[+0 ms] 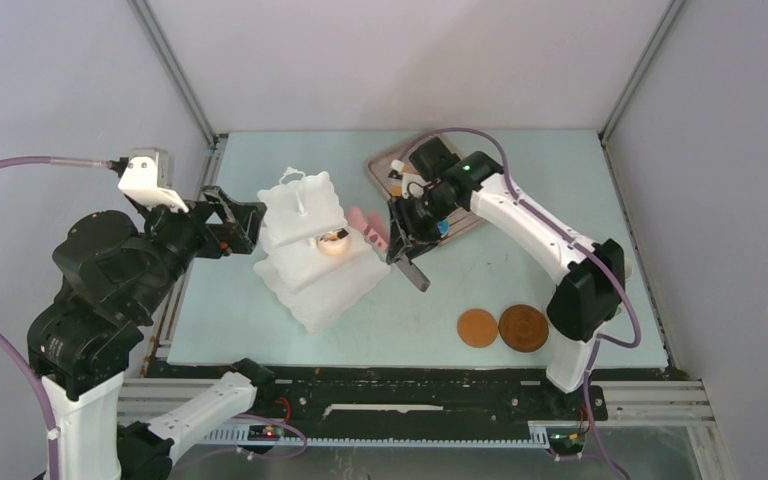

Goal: Serve the afternoon tea

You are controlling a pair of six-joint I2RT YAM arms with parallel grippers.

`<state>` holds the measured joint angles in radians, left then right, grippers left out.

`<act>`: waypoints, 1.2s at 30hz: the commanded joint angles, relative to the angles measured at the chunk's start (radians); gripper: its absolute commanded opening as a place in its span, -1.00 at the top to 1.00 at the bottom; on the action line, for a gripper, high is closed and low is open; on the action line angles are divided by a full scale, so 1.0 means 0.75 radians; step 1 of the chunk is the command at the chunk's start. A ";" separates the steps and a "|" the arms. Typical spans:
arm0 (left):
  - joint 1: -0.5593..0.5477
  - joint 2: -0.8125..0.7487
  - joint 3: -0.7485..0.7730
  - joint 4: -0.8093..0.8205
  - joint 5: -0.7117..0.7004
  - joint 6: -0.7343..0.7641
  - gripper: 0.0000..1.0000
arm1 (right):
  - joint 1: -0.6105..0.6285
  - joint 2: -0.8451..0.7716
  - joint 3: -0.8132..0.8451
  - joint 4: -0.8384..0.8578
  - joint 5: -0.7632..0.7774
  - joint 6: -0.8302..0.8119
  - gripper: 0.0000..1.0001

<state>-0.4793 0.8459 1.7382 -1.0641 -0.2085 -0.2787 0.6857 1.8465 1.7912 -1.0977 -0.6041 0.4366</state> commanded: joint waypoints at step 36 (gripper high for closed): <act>0.001 0.001 -0.013 0.029 0.010 0.014 -0.97 | -0.777 0.017 -0.695 0.347 -0.256 -0.289 0.18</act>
<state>-0.4793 0.8371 1.7290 -1.0637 -0.2073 -0.2787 0.1051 1.8313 1.2621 -0.8803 -0.7624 0.2359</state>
